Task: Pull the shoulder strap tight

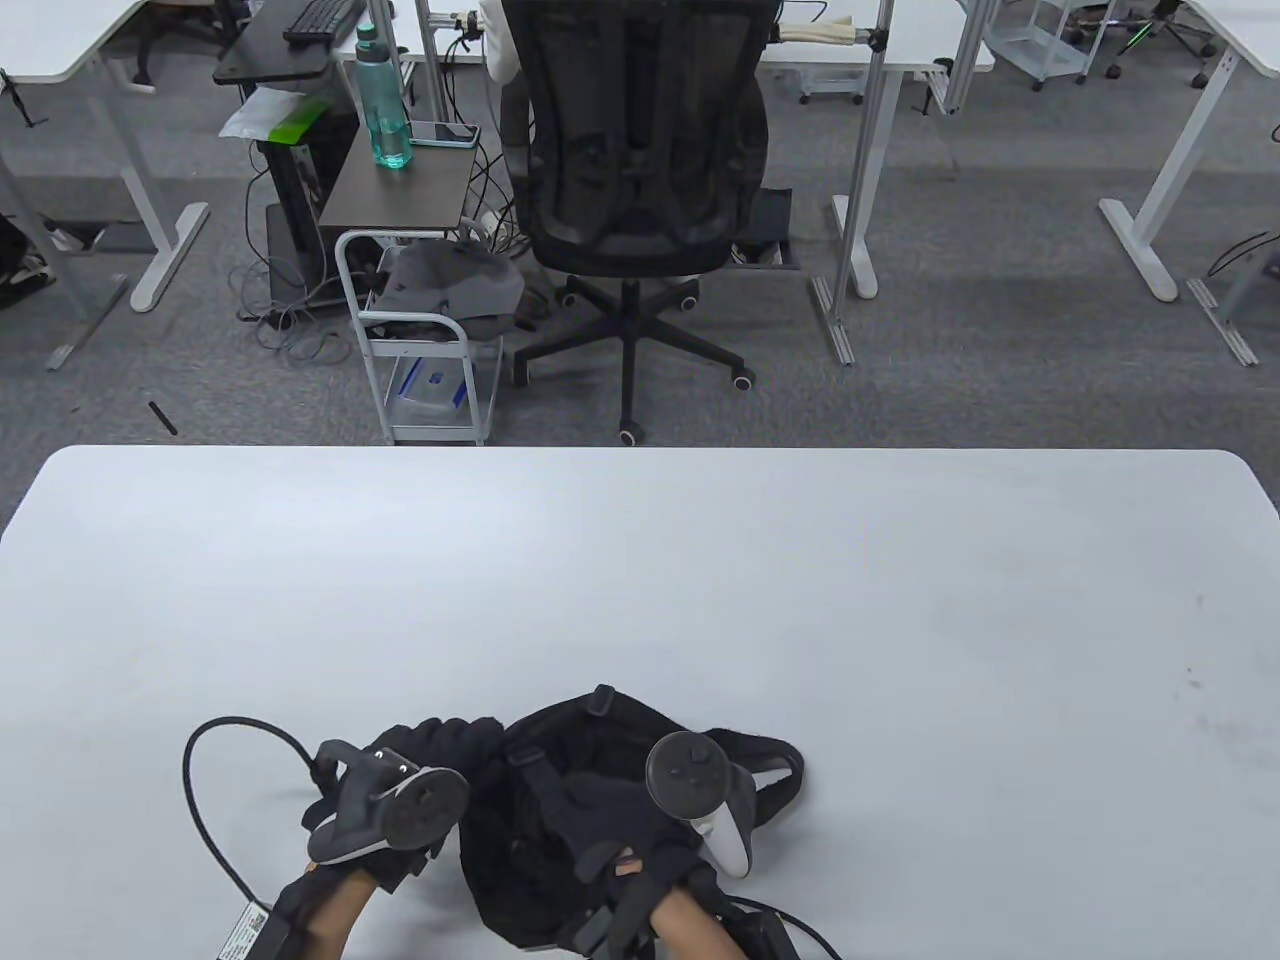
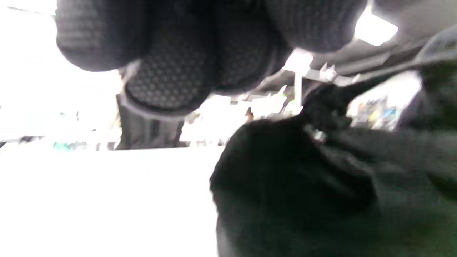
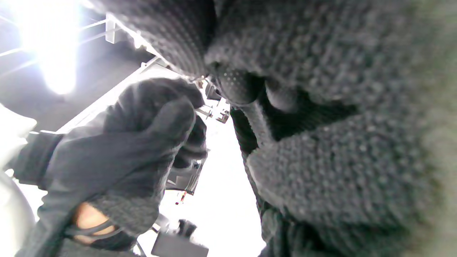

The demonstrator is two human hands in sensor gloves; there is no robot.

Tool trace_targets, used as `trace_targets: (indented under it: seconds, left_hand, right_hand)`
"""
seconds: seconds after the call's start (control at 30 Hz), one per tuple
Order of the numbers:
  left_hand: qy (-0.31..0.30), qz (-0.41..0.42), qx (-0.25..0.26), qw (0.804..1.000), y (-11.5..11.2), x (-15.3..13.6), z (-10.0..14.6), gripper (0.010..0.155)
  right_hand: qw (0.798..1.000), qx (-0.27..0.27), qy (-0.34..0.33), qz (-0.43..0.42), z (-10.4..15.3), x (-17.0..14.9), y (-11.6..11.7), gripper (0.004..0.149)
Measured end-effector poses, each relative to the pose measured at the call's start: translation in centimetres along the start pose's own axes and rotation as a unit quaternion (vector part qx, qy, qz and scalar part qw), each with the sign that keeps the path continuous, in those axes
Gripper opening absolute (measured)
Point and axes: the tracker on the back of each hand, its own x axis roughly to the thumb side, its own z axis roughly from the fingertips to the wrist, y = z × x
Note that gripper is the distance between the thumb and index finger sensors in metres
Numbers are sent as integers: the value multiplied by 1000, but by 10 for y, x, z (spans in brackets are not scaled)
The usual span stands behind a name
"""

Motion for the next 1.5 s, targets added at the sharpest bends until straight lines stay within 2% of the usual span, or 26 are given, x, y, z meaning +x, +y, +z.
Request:
trace_targets:
  seconds: [0.1,0.13,0.27,0.37,0.43,0.53,0.67,0.8,1.0,1.17,1.33,1.5]
  left_hand:
    - [19,-1,-123,992,-21,-2,-6,46]
    - [15,9,-134,991,-26,0,-7,47]
    - [-5,39,-97,994,-40,8,-12,52]
    - [-27,-18,-52,998,-46,17,-14,56]
    - [-39,-48,-39,997,-49,23,-14,59]
    - [-42,-42,-31,998,-54,27,-14,62]
    - [-17,38,-53,998,-58,21,-15,70]
    - [-10,72,-93,993,-62,20,-17,82]
    - [-30,84,-108,990,-62,21,-16,98]
    - [-47,62,-114,990,-61,27,-17,110]
    - [-46,55,-137,988,-59,31,-18,115]
    - [-46,57,-146,987,-59,33,-18,116]
  right_hand:
    - [1000,17,10,-1,-2,-3,1,42]
    - [1000,24,12,-2,-3,-4,2,42]
    - [999,39,16,-7,-5,-7,3,43]
    - [999,41,20,-11,-6,-9,4,43]
    - [999,43,22,-12,-6,-10,5,43]
    - [999,46,26,-16,-7,-12,4,42]
    - [998,44,33,-30,-7,-15,1,43]
    - [997,47,40,-40,-8,-17,-1,43]
    - [997,50,44,-46,-9,-19,-3,46]
    - [997,55,46,-39,-9,-18,0,48]
    - [994,86,48,-43,-11,-18,4,45]
    - [990,126,48,-42,-12,-17,10,47]
